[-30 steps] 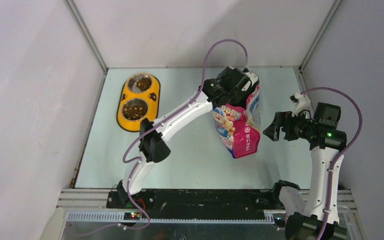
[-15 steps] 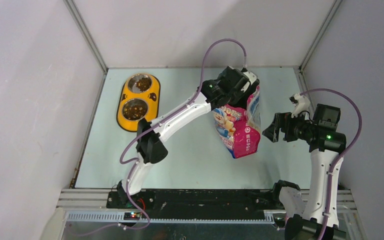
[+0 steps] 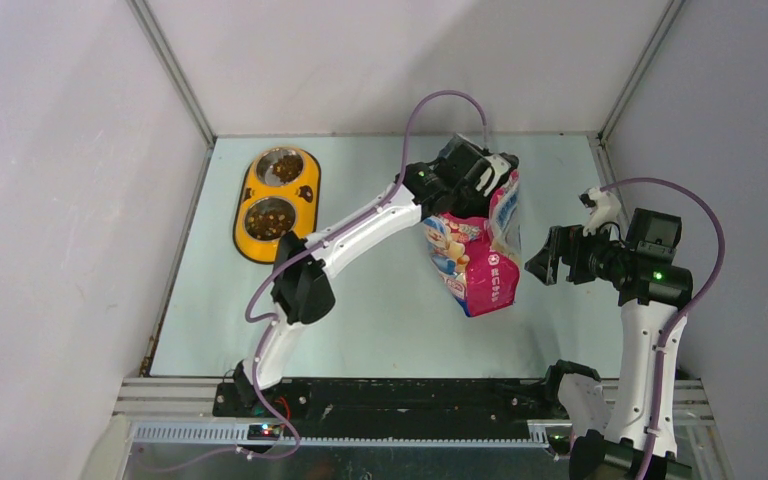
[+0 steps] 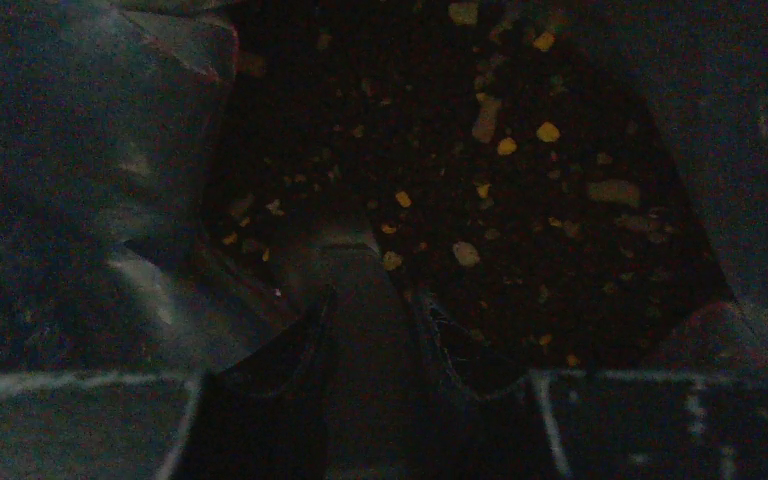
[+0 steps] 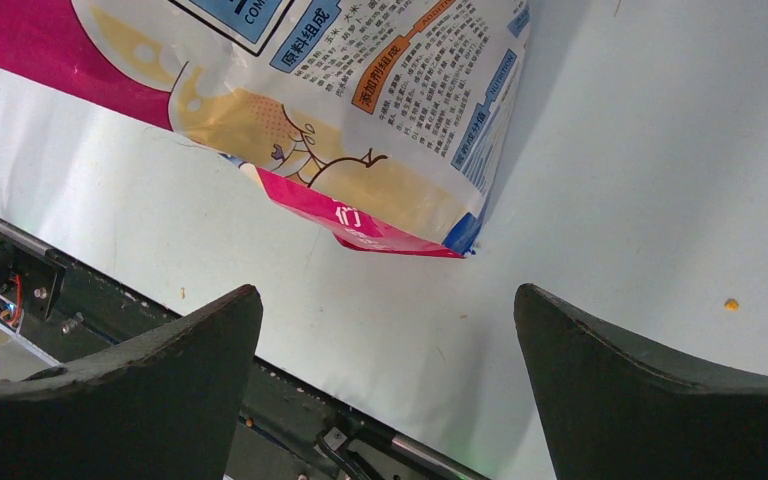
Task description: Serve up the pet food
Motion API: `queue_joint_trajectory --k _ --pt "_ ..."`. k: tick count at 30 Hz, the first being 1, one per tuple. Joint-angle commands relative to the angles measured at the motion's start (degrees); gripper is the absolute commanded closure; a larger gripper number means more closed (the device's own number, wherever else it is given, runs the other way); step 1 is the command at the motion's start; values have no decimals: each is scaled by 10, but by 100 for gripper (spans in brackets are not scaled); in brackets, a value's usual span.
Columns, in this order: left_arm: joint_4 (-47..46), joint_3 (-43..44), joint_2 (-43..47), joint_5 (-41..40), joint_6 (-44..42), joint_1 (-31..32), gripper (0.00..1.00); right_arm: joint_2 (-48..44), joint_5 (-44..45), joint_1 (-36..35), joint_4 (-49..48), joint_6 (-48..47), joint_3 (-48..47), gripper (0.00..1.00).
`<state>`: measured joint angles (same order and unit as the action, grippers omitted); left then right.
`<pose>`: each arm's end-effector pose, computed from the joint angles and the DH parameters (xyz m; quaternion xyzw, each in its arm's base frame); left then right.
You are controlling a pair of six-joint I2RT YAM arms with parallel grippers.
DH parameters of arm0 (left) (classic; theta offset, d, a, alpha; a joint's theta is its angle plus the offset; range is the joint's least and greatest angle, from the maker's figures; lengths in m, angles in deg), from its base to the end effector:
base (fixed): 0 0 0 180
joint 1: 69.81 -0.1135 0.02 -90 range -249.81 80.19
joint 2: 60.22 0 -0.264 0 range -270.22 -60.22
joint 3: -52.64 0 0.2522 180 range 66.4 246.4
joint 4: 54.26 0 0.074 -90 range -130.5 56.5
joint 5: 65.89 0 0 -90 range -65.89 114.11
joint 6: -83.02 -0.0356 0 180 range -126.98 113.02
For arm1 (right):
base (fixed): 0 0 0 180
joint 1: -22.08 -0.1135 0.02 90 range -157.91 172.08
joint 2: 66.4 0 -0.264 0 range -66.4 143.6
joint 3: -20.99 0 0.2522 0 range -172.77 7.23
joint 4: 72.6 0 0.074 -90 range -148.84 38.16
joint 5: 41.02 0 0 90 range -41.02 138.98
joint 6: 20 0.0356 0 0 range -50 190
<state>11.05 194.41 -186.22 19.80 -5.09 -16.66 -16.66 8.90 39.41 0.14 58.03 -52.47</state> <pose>0.2954 -0.3896 0.3123 0.3939 0.8510 -0.1284 0.3227 0.1468 -0.0218 0.3400 -0.0787 0.8847 0.2274 0.3993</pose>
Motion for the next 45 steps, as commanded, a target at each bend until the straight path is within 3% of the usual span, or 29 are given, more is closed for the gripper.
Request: queue_joint_trajectory --k 1,14,29,36,45 --pt "29 -22 19 176 68 8 100 -2 0 -2 -18 11 2 0" --pt "-13 -43 50 351 167 -2 100 -2 6 -2 -16 6 2 0" --pt "-99 -47 83 478 255 -72 100 7 28 -1 -16 2 3 0" --pt "-123 -58 106 496 291 -109 100 12 47 3 -7 -19 -1 0" --pt "-236 -152 143 573 432 -167 100 25 69 4 5 -40 -10 0"
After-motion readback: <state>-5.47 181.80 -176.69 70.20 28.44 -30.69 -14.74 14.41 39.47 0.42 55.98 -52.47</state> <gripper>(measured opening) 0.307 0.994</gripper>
